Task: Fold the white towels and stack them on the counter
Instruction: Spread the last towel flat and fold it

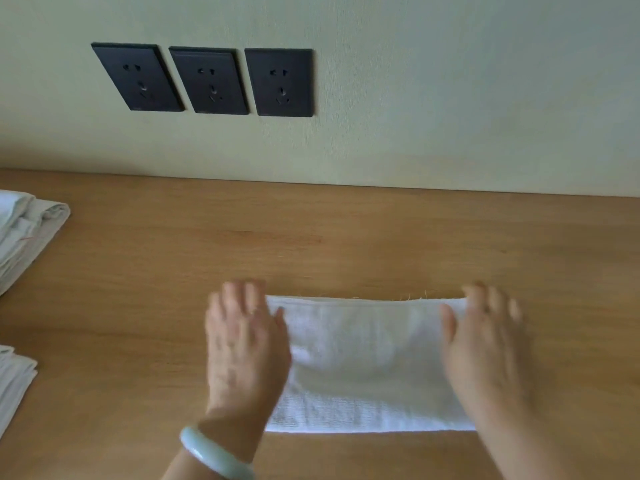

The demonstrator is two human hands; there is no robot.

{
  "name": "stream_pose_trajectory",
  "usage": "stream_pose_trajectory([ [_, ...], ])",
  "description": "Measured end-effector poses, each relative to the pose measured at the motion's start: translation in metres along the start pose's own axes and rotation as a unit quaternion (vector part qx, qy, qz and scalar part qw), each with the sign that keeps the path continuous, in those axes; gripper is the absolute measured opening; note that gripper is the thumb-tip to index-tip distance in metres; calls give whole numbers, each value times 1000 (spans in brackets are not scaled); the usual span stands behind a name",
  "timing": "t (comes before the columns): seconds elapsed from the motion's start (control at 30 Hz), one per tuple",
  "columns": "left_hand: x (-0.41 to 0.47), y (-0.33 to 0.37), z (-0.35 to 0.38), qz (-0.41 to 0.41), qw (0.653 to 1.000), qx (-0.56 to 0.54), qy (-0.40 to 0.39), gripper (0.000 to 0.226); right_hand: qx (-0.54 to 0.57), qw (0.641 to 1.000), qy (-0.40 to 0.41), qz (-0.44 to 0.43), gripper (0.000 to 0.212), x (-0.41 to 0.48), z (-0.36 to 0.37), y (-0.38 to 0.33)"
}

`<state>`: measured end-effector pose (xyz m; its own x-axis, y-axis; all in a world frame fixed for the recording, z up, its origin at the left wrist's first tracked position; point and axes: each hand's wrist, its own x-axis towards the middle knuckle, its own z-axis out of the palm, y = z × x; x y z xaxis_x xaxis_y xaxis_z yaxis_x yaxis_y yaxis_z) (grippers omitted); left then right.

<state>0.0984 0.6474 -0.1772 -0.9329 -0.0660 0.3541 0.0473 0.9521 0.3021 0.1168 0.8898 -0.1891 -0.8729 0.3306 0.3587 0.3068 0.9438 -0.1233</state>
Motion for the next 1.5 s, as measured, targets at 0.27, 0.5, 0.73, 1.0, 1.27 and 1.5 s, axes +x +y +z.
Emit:
stream_pose_trajectory([
  [0.27, -43, 3, 47, 170, 967, -22, -189, 55, 131, 967, -147, -159, 57, -58, 38, -57],
  [0.5, -46, -44, 33, 1, 980, 47, -195, 67, 18, 984, -175, -38, 78, -41, 36, 27],
  [0.73, -48, -45, 30, -36, 982, 12, -182, 72, 72, 972, -218, 54, 85, -35, 24, 46],
  [1.0, -45, -58, -29, -171, 967, -95, -163, 48, 331, 874, -216, 282, 20, -57, -49, 92],
  [1.27, -71, -80, -49, -344, 830, -321, -300, 14, 483, 721, -319, 381, 11, -82, -60, 100],
  [1.5, -74, -79, -49, -399, 778, -420, -245, 14, 583, 629, -337, 389, 26, -75, -57, 90],
])
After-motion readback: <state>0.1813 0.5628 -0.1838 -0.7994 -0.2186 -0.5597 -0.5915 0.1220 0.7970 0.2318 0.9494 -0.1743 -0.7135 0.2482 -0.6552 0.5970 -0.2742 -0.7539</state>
